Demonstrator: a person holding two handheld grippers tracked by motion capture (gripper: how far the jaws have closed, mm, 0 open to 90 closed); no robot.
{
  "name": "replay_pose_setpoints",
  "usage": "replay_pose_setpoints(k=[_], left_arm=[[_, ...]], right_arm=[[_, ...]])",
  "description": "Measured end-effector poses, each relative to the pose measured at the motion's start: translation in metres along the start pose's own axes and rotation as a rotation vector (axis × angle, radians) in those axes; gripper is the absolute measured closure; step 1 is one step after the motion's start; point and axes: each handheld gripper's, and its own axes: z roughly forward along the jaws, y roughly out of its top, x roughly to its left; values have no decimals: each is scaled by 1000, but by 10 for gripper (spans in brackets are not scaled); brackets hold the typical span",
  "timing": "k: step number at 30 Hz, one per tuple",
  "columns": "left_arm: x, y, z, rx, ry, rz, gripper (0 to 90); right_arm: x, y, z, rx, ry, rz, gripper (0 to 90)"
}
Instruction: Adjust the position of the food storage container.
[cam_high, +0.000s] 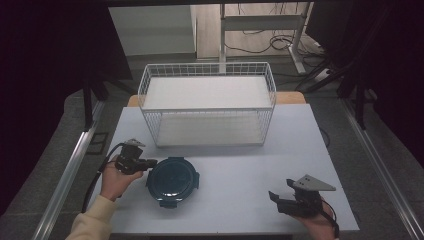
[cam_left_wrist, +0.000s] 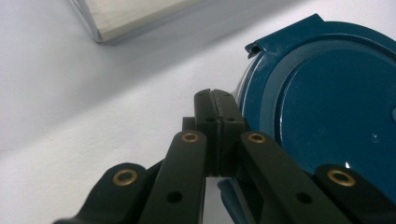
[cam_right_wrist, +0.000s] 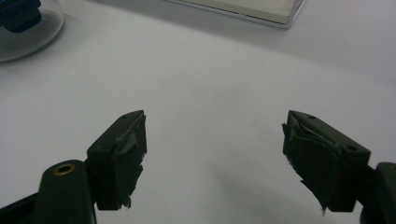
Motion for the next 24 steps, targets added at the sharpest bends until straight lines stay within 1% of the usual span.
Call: replay_pose_setpoints(k=[2,3,4,5,6,7,10,13,15,17,18,22,23,24], left_arm=[[1,-2,-4,-7,23,1,900],[1,-5,-10,-16,42,1,900],[1,-5,-10,-16,42,1,900],[1,-9,-16,-25,45,-1,900],[1,-9,-16,-25,45,-1,900],[1,-13,-21,-27,58,1,900],[0,-22,-28,-33,57,-16,900],[-1,-30,-31,-28,59,-13,900],[-3,-37,-32,-26,43,-20,900],[-5,-42,-33,-18,39,-20,900],[-5,-47,-34,-11,28,-19,900],[-6,-51,-33,-3,28,-25,900],[-8,-54,-32,6,25,-17,900],[-8,-54,-32,6,25,-17,900]], right_arm=[[0,0,-1,-3,0,1,213],[-1,0,-1,-3,-1,1,213],[-1,0,-1,-3,-1,1,213],[-1,0,-1,-4,-5,-1,213],[-1,0,-1,-4,-5,-1,213],[-1,0,-1,-4,-5,1,213],[0,0,-1,-3,-5,-1,213],[0,0,-1,0,-7,-5,213],[0,0,0,1,-8,-6,213],[0,0,0,2,-10,-6,213],[0,0,0,2,-10,-6,213],[1,0,0,2,-14,-8,213],[1,0,0,2,-14,-8,213],[1,0,0,2,-14,-9,213]])
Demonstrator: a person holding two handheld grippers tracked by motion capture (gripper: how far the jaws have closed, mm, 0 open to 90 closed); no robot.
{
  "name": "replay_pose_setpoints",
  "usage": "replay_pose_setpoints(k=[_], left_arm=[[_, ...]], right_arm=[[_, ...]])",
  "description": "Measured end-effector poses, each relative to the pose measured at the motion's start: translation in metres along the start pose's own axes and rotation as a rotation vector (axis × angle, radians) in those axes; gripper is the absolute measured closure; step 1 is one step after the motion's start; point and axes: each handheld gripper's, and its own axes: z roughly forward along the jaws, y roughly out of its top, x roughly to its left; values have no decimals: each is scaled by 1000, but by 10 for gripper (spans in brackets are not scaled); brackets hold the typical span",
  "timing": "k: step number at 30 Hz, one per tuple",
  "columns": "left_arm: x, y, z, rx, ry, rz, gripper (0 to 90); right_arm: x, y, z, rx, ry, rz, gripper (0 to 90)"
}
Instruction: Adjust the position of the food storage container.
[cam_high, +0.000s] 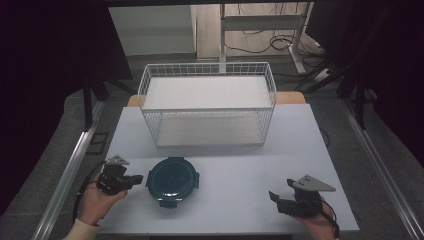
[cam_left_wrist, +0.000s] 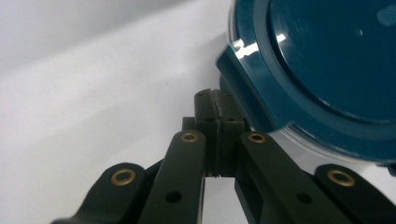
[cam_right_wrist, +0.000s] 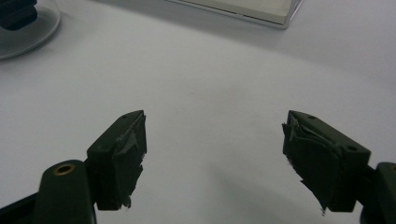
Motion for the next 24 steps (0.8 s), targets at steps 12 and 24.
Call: replay_pose_setpoints(k=[12,24], left_arm=[[-6,-3,9,24,-21,-11,900],[-10,-2,12,27,-57,-44,900]], right_arm=[[-1,0,0,-4,-1,3,213],[-2,1,0,-3,-4,2,212]])
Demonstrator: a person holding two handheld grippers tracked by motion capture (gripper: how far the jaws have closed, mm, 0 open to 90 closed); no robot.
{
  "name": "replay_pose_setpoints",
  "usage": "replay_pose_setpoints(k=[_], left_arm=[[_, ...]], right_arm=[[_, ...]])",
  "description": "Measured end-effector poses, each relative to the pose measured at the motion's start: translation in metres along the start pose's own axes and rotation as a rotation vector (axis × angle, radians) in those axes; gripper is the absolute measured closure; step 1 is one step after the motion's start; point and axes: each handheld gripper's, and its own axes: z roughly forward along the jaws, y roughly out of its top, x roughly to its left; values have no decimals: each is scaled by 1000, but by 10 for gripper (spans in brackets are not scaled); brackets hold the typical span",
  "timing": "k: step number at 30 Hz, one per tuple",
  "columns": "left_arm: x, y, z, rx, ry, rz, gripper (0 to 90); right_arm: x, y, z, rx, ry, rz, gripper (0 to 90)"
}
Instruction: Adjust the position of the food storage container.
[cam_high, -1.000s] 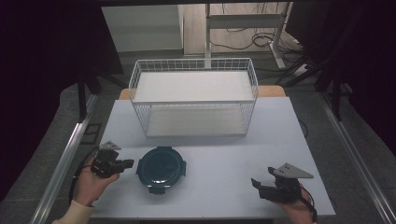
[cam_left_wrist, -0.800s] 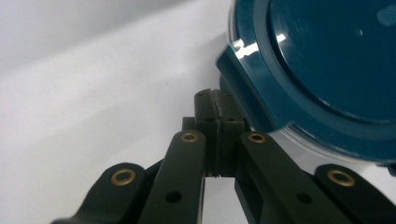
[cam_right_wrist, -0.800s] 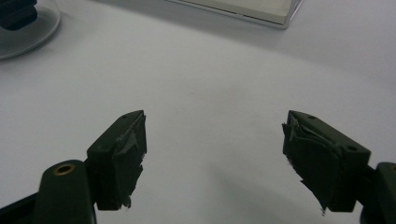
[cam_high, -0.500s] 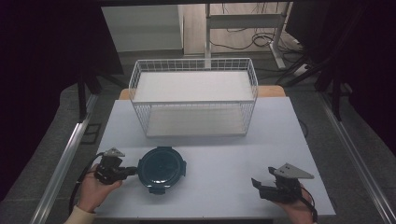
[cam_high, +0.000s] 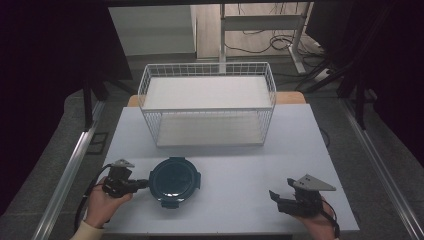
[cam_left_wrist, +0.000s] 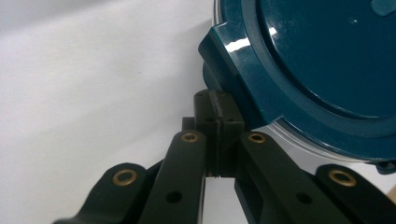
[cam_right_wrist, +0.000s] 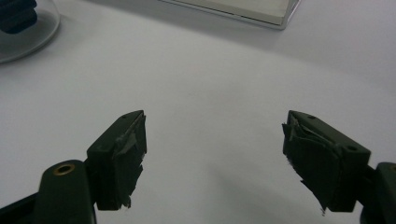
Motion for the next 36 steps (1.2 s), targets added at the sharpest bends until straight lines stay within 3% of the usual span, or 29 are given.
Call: replay_pose_setpoints(k=[3,9,14,18,36], left_arm=[[-6,1,4,7,-43,4,900],[-18,3,17,41,-80,24,900],[-24,9,21,15,-80,22,900],[-31,13,27,42,-85,46,900],[-60,31,44,46,-97,87,900]], right_arm=[[0,0,-1,-2,1,2,213],[-1,0,-1,-3,1,4,213],[-1,0,-2,-5,-1,4,213],[-1,0,-2,-6,1,5,213],[-1,0,-2,-6,-1,2,213]])
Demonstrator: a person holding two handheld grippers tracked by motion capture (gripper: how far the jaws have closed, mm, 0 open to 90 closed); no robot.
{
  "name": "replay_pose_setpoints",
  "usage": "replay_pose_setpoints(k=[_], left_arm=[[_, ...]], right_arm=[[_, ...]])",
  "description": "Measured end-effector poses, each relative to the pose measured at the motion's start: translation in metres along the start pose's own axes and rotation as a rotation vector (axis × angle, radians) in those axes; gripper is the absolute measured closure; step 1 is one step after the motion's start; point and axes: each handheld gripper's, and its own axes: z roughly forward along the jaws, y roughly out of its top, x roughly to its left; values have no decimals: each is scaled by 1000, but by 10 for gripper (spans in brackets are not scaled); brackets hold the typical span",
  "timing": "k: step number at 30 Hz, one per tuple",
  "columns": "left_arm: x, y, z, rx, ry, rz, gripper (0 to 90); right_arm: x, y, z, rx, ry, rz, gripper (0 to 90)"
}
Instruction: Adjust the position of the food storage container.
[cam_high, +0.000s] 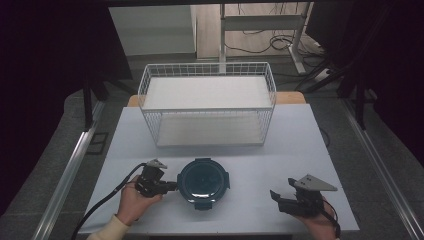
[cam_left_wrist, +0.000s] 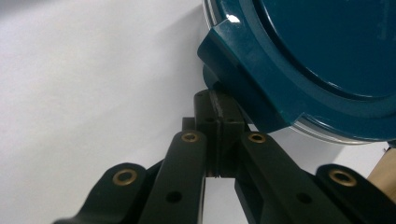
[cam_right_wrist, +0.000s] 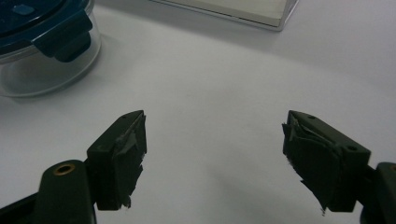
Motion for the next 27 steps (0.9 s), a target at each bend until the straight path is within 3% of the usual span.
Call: replay_pose_setpoints(k=[3,7,14,16,21,23,25,26,27], left_arm=[[-1,1,2,-3,-13,-6,900],[-8,6,6,-4,3,17,900],[-7,7,9,-8,-13,45,900],[-7,7,6,-21,-8,48,900],[-5,3,-20,-112,39,65,900],[-11,-3,-34,-180,63,61,802],[-13,-5,-38,-198,59,56,703],[-14,-6,-41,-208,52,52,703],[-16,-7,-44,-225,34,22,541]], right_arm=[[0,0,-1,-2,0,0,213],[-1,0,0,-3,-4,6,213],[0,0,-1,-5,-8,2,213],[0,0,-1,-7,-8,6,213],[-1,0,-2,-11,-13,8,213],[-1,0,-2,-9,-13,5,213],[-1,0,-1,-9,-12,4,213],[-1,0,-1,-9,-12,2,213],[0,0,-1,-9,-9,-1,213]])
